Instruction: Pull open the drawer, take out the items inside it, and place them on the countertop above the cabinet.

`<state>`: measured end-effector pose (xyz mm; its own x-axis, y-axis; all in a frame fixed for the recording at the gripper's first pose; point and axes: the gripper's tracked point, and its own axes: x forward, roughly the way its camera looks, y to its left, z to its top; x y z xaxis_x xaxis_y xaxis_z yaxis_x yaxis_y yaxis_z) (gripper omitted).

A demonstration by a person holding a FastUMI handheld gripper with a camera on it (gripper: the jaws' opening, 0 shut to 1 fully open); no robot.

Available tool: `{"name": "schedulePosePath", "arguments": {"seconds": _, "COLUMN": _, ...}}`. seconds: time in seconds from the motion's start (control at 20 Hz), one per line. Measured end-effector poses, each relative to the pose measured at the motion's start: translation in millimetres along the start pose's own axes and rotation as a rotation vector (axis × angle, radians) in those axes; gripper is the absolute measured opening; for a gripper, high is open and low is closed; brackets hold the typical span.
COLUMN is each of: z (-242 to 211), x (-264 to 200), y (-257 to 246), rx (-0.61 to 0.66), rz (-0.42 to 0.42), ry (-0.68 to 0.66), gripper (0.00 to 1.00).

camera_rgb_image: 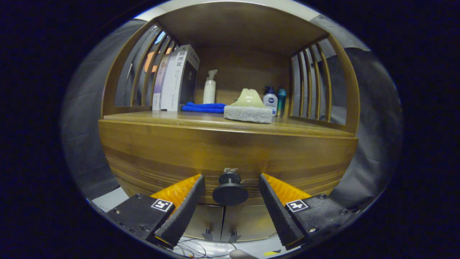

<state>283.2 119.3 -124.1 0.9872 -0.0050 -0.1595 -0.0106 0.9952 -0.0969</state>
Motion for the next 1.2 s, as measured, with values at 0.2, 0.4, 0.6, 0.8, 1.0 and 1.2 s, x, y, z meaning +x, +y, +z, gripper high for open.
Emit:
{"name": "schedulePosePath", "arguments": {"seconds": 0.2, "z": -0.1, "x": 0.4, "y": -0.8, "rx": -0.01, "rz": -0.002, "ry": 0.005, "gripper": 1.0}}
{"name": "schedulePosePath", "arguments": {"seconds": 0.4, "z": -0.3, "x": -0.8, "y": -2.2, "rx": -0.004, "rz": -0.002, "ry": 0.065, "gripper": 0.99}}
{"name": "schedulePosePath", "arguments": {"seconds": 0.6, "z": 2.9, "x": -12.7, "y": -7.3, "rx": 0.031, "rz": 0.033, "ry": 0.099, "gripper": 1.0}}
{"name": "schedulePosePath", "arguments": {"seconds": 0.8, "z": 24.1, "x": -70.8, "y": -37.3, "rx": 0.041, "rz": 0.045, "ry": 0.046, "gripper": 1.0}}
{"name": "schedulePosePath", "arguments": {"seconds": 1.0, "z": 31.3, "x": -152.7, "y": -75.2, "rx": 0.042, "rz": 0.062, "ry": -0.008, "gripper": 1.0}}
{"name": "schedulePosePath", "arguments": {"seconds": 1.2, "z": 36.2, "x": -225.4, "y": -111.4, "rx": 0.06, "rz": 0.045, "ry": -0.081, "gripper": 0.99}}
